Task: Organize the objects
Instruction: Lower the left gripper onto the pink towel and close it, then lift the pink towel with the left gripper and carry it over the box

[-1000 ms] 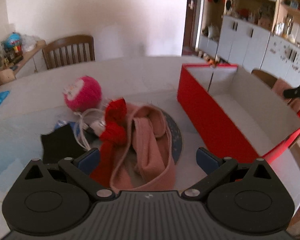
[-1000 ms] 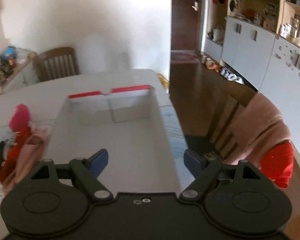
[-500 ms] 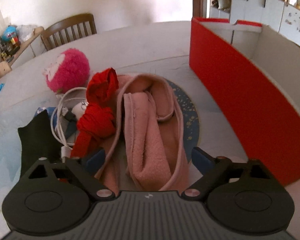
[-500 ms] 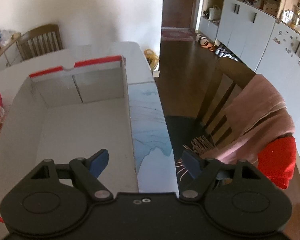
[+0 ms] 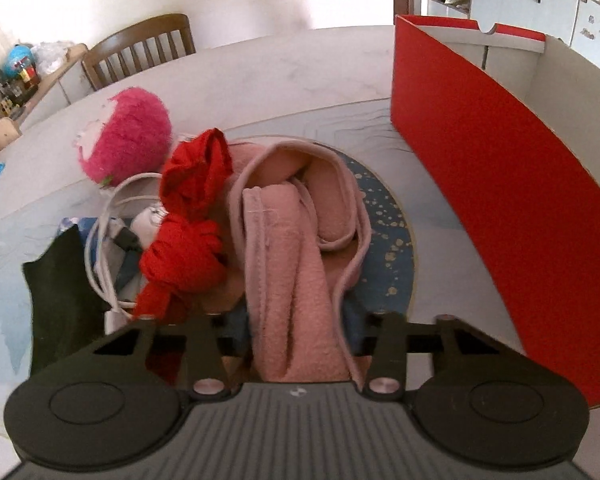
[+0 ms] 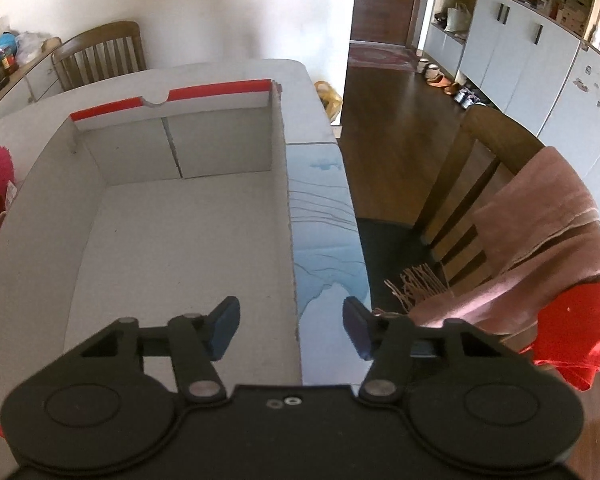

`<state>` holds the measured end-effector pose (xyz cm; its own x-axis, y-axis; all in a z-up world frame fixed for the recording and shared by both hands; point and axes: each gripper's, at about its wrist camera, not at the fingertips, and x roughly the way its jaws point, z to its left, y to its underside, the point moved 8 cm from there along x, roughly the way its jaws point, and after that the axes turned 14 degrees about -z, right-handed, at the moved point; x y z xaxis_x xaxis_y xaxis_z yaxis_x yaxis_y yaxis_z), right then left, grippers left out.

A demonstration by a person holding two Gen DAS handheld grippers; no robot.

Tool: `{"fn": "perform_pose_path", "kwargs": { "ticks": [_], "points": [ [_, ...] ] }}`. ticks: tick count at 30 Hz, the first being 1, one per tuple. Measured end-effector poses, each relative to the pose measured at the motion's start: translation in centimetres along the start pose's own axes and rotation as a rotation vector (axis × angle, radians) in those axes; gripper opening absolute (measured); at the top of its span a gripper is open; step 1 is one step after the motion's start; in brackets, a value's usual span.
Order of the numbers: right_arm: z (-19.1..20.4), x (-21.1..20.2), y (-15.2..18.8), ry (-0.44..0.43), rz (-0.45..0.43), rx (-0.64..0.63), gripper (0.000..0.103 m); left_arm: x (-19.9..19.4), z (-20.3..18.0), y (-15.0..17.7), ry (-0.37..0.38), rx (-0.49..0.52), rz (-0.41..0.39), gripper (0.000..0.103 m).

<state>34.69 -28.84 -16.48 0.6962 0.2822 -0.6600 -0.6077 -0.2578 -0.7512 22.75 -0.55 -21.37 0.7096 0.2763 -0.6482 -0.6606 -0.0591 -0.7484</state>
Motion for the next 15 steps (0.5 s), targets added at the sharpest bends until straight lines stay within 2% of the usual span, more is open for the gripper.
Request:
{"fn": "perform_pose_path", "kwargs": {
  "ticks": [4,5,8,11,15],
  "points": [
    [0.1,0.1,0.1,-0.012,0.003,0.009,0.034,-0.9,0.7,-0.4,0.005,-0.024,-0.016,0.021],
    [0.1,0.1,0.1,-0.012,0.003,0.009,0.030,-1.3,0.9,-0.6,0.012,-0.037,-0.022,0.021],
    [0.2,0.3,0.3,-0.017,0.011,0.006,0.012,-2.4,1.2,-1.1,0.036,-0.069,-0.037,0.019],
    [0.2,0.3,0.4,-0.001,0.006,-0.009,0.005,-3.7,1.4,-1.4,0.053,-0.095,-0.048,0.018],
    [0.0,0.3,0.5,-0.007,0.005,-0.010,0.004,-6.1,1.6,-2.6,0.099,-0.133,-0.084,0.017]
  ]
}}
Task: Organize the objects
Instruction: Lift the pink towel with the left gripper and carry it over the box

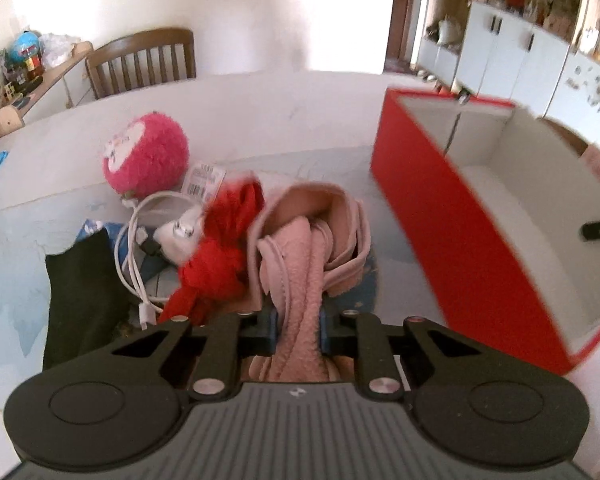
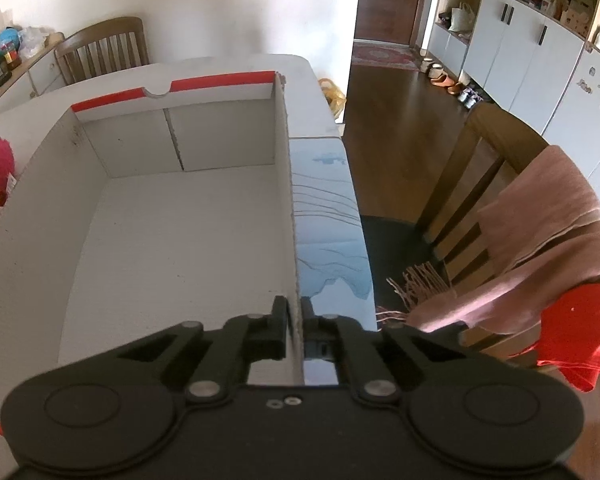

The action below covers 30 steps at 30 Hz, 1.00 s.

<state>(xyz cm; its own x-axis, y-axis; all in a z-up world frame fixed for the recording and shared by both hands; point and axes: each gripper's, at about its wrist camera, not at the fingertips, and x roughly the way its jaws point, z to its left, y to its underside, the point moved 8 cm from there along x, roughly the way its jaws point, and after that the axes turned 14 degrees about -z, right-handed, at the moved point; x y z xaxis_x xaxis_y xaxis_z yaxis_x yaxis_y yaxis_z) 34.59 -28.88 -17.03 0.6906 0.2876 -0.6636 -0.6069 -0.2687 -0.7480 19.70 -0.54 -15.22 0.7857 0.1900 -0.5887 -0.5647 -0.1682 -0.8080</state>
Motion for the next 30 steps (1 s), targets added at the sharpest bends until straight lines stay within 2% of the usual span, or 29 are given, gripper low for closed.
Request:
{"fn": "perform_pose_path", "kwargs": {
  "ticks": [10,16,24,30],
  "points": [
    [0.1,0.0,-0.1,-0.007,0.000,-0.010,0.003,-6.5,-1.8,-7.3,0.157,-0.034,-0.144,0.017],
    [0.4,-0.1,-0.1,0.007,0.006,-0.005,0.003,-7.8,-4.3,-11.6,0.275,-0.008,-0.194,0.017],
    [0.9,-0.2,-0.1,0.015,0.011,-0.013,0.002,-5.7,-11.3,-15.2,0.425,0.038,-0.204,0.017],
    [1.0,-0.3,0.1,0.006,0.016,-0.021,0.002,-2.4,-16.5,-14.4,0.482,0.099,-0.147,0.017]
  ]
}}
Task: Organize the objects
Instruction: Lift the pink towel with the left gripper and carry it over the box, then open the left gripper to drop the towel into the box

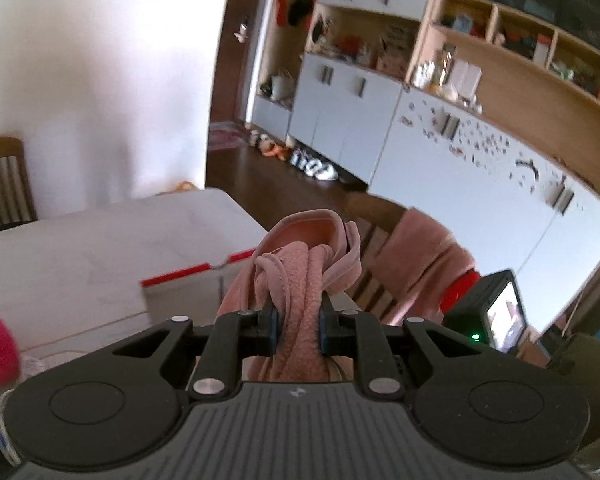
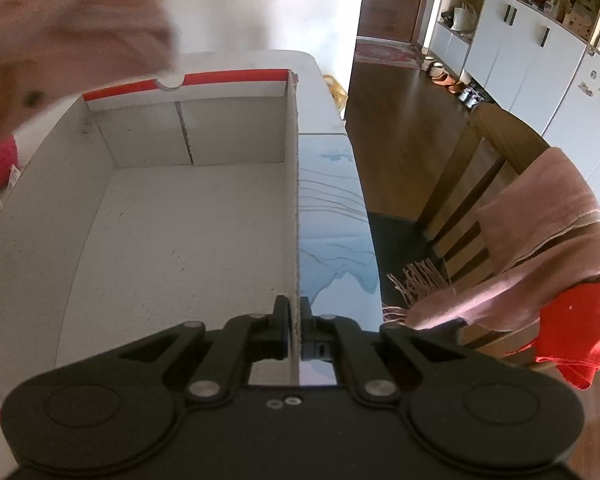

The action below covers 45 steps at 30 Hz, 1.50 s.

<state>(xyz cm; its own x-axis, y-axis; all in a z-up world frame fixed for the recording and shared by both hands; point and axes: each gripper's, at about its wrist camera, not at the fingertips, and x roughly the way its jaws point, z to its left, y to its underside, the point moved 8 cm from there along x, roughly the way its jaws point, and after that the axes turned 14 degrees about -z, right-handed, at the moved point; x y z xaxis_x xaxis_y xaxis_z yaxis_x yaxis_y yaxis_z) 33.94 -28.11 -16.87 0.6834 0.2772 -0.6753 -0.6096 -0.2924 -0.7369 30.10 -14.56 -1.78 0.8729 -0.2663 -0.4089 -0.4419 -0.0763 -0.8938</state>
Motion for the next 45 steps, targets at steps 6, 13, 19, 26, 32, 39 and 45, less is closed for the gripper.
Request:
{"fn": "perform_pose_path", "kwargs": {
  "ticks": [6,13,19,26,32,39,45],
  "points": [
    [0.0,-0.1,-0.1,-0.009,0.005,-0.009,0.002,4.9,-0.5,3.8,-0.031,0.048,0.102,0.017],
    [-0.2,0.0,0.0,-0.017,0.013,-0.006,0.001,8.7,-1.0,8.3,-0.045,0.115,0.244,0.017],
    [-0.1,0.1,0.0,-0.029,0.019,0.000,0.001,10.2,-1.0,11.2,-0.018,0.113,0.366,0.018],
    [-0.1,0.2,-0.1,-0.041,0.025,0.004,0.001,10.5,-0.3,13.0,-0.006,0.079,0.439,0.033],
    [-0.3,0.2,0.1,-0.047,0.024,0.005,0.001,9.7,-0.1,12.0,0.003,0.021,0.380,0.066],
    [-0.2,0.3,0.1,-0.037,0.028,0.003,0.001,5.9,-0.1,8.9,0.000,0.029,0.270,0.066],
    [0.0,0.4,0.1,-0.020,0.035,-0.002,0.002,2.4,0.8,6.6,-0.019,-0.002,0.182,0.066]
  ]
}}
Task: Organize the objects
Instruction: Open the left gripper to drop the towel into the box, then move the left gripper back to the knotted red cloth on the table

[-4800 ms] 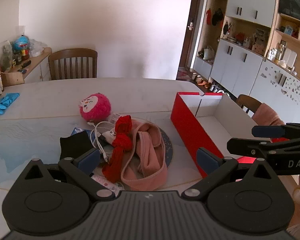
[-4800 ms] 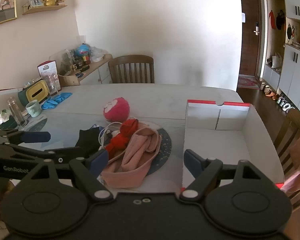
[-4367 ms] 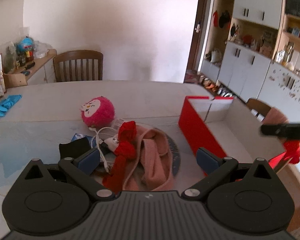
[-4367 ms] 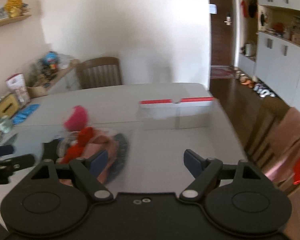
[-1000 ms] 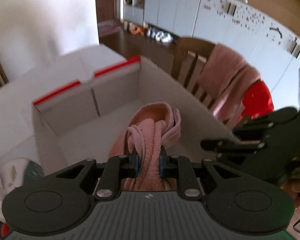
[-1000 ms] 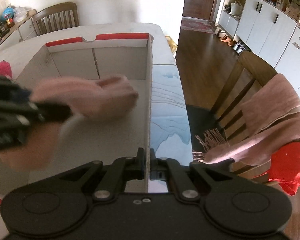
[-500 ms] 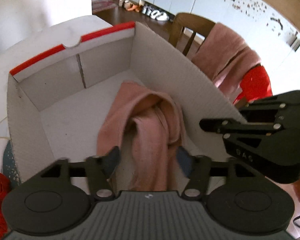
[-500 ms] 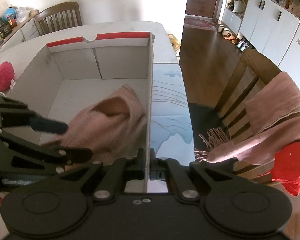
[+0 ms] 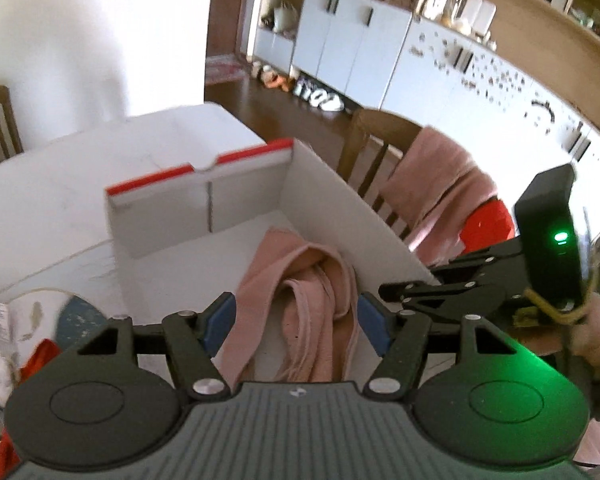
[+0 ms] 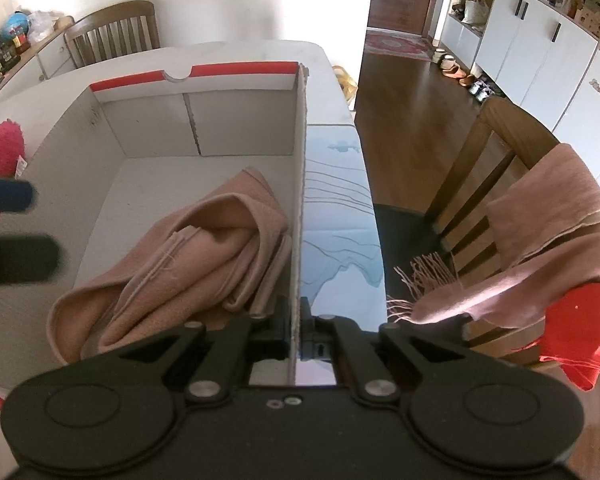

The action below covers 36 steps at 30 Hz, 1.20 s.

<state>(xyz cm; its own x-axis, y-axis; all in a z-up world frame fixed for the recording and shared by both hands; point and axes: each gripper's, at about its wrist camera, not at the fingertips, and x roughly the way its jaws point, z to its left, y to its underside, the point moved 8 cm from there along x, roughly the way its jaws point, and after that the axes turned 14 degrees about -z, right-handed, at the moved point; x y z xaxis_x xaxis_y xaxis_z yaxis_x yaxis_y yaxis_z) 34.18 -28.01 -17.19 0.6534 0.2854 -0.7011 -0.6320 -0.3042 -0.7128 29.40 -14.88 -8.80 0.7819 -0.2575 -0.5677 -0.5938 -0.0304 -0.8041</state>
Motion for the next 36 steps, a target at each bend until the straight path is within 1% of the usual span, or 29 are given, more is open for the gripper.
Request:
{"fn": "perform_pose_path", "kwargs": {
  "ticks": [3,6,8,10,14,19,23,24,27,28,31,34,36],
  "points": [
    [0.1,0.0,0.0,0.011,0.004,0.008,0.002,-1.9,0.8,-0.6,-0.007,0.007,-0.037,0.066],
    [0.0,0.0,0.2,0.020,0.013,0.017,0.003,-3.6,1.8,-0.8,-0.033,0.023,-0.059,0.066],
    [0.0,0.0,0.3,0.025,0.017,0.015,0.003,-4.5,2.8,-0.6,-0.061,0.025,-0.060,0.068],
    [0.0,0.1,0.4,0.027,0.023,0.025,0.003,-5.3,3.8,-0.4,-0.086,0.022,-0.058,0.072],
    [0.1,0.1,0.5,0.031,0.025,0.020,0.003,-6.5,5.8,0.4,-0.134,0.018,-0.055,0.072],
    [0.2,0.0,0.5,0.034,0.029,0.020,0.003,-8.2,8.3,1.3,-0.202,0.007,-0.060,0.083],
    [0.2,0.1,0.5,0.038,0.031,0.020,0.003,-9.5,10.1,1.9,-0.250,0.010,-0.063,0.084],
    [0.2,0.1,0.5,0.039,0.032,0.020,0.003,-9.7,10.6,2.0,-0.262,0.009,-0.062,0.086],
    [0.2,0.1,0.5,0.044,0.035,0.019,0.004,-10.3,12.0,2.8,-0.294,0.007,-0.061,0.097],
    [0.2,0.1,0.5,0.047,0.036,0.018,0.004,-10.4,12.5,3.0,-0.302,0.004,-0.058,0.099],
    [0.3,0.1,0.5,0.054,0.038,0.012,0.004,-10.5,13.8,3.9,-0.317,0.004,-0.050,0.100],
    [0.3,0.1,0.5,0.059,0.042,0.012,0.005,-10.5,14.9,5.0,-0.331,0.029,-0.045,0.103],
    [0.4,0.1,0.5,0.063,0.044,0.010,0.005,-10.2,15.8,5.8,-0.341,0.044,-0.019,0.103]
  ]
}}
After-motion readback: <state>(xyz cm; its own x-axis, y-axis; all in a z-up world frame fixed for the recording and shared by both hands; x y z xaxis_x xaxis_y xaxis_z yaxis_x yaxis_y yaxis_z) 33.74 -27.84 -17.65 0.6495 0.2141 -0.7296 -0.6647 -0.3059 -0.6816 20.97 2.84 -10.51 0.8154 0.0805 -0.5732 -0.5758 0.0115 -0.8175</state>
